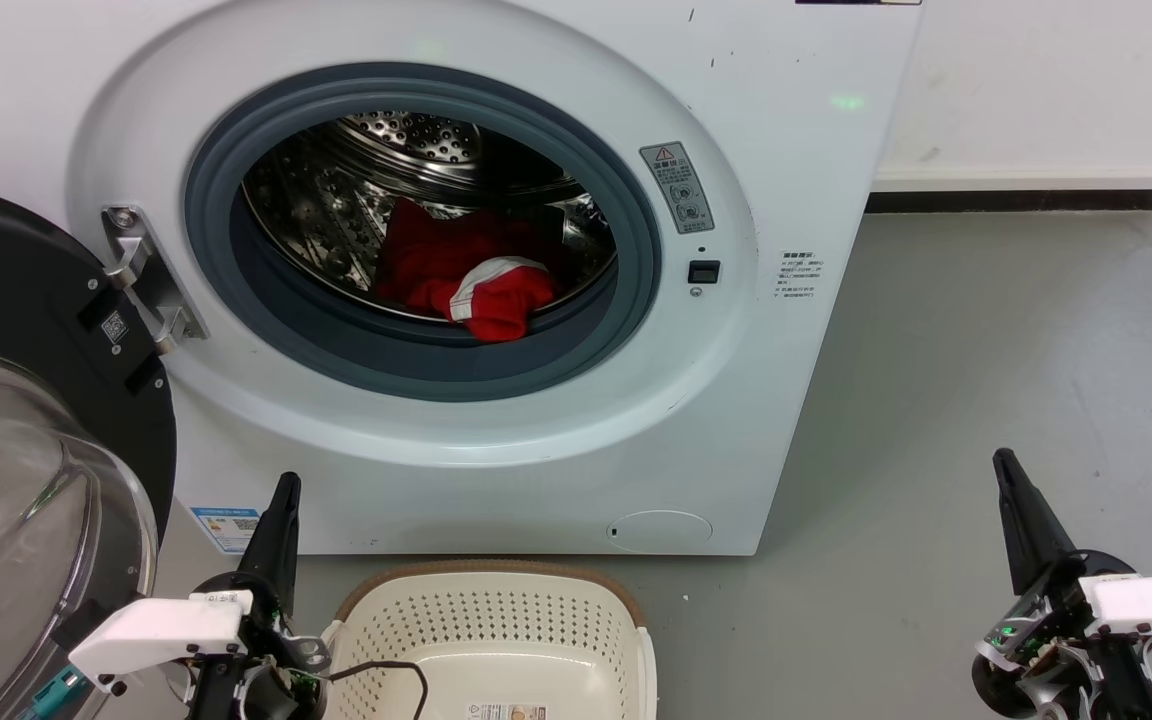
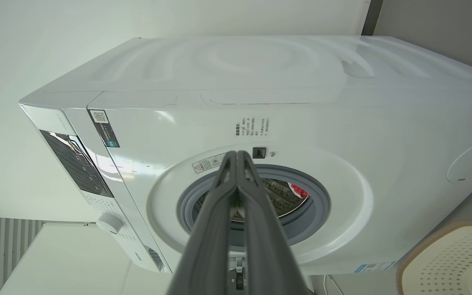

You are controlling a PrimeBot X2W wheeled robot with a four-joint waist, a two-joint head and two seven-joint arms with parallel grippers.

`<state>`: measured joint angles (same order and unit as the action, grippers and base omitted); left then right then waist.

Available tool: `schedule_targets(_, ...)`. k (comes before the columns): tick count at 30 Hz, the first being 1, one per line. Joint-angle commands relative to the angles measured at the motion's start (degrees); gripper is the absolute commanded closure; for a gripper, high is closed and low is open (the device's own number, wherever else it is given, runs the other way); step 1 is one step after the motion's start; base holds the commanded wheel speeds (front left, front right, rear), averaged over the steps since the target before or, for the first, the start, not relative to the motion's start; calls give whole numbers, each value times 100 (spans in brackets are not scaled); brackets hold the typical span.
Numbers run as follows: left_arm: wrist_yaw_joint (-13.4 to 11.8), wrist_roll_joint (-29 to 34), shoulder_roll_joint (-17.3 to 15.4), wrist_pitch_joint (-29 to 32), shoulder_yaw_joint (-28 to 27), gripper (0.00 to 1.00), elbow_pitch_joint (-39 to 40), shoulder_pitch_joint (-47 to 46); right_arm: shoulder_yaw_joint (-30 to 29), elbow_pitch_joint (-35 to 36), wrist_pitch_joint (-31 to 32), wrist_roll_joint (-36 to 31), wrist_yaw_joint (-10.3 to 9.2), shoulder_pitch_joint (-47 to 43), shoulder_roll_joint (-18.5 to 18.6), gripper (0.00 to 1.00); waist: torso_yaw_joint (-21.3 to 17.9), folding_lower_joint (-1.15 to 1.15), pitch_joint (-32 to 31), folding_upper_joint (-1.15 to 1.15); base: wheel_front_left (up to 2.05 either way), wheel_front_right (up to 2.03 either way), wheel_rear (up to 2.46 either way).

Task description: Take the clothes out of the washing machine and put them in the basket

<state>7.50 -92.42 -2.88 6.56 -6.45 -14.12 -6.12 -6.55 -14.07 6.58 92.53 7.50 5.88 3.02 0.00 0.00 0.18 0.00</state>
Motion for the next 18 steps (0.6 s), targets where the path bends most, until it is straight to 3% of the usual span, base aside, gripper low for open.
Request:
schedule_targets(1,14,1,1,10,-18,100,6,-35,4,-6,3,-25,-2,79,-21,100,0,0,0,0,0,0,0)
schedule_targets(18,14,1,1,9,-18,100,6,-35,4,-6,3,-25,-2,79,-21,100,0,0,0,0,0,0,0)
